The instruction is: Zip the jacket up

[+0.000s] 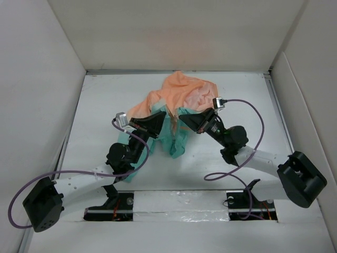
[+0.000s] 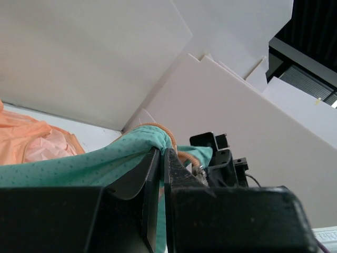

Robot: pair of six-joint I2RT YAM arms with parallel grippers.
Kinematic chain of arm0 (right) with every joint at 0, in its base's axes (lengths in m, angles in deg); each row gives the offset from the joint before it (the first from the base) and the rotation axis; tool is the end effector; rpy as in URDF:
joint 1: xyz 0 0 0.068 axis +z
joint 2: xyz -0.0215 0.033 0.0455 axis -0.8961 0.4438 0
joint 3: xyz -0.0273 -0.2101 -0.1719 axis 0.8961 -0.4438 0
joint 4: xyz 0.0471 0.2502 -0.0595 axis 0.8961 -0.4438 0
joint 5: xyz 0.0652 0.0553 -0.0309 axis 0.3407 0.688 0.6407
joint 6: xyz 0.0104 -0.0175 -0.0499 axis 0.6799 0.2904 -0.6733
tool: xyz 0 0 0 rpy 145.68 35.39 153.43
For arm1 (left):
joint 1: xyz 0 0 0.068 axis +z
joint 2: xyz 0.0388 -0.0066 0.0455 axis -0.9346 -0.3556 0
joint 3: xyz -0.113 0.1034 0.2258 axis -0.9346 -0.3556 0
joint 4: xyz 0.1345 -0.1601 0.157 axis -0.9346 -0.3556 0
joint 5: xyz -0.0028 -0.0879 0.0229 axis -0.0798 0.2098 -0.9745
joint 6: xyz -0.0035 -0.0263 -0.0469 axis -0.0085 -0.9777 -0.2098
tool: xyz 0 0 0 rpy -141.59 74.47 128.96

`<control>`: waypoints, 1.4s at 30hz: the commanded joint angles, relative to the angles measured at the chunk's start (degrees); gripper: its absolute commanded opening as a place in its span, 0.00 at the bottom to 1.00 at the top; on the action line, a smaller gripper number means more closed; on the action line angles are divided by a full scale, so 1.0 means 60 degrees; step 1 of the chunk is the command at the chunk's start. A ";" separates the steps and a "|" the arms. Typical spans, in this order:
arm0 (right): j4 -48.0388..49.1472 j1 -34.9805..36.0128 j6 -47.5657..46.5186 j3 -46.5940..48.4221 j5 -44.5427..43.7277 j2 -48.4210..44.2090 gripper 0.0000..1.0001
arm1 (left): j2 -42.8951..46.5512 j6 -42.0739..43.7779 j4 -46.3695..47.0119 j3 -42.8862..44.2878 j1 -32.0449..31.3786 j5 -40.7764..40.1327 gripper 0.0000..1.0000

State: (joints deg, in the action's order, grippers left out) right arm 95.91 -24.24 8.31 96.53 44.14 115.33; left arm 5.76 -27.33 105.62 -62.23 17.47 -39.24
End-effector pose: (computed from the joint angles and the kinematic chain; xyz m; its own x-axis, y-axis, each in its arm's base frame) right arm 0.1947 0.1723 0.2820 -0.6931 0.6446 -0.3227 -0.5240 -0.1431 0.8396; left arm 0.1253 -0.1406 0.3102 -0.0059 -0.8138 -0.5812 0.6913 0.4166 -0.5904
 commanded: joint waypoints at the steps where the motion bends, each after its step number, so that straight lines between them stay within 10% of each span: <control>1: 0.3699 0.0066 -0.0418 0.0553 -0.0065 -0.0116 0.00 | 0.0091 -0.0158 0.0969 0.0292 -0.0040 -0.0124 0.00; 42: 0.5091 0.0242 -0.0593 0.0950 0.0037 0.0383 0.00 | 0.0413 -0.2312 -0.0466 0.0731 -0.0040 -0.0432 0.00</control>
State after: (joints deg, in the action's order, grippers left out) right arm 96.48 -23.41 6.63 100.46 44.20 120.03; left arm 6.79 -40.23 100.07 -60.11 17.47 -41.47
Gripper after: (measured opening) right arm 0.030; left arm 0.024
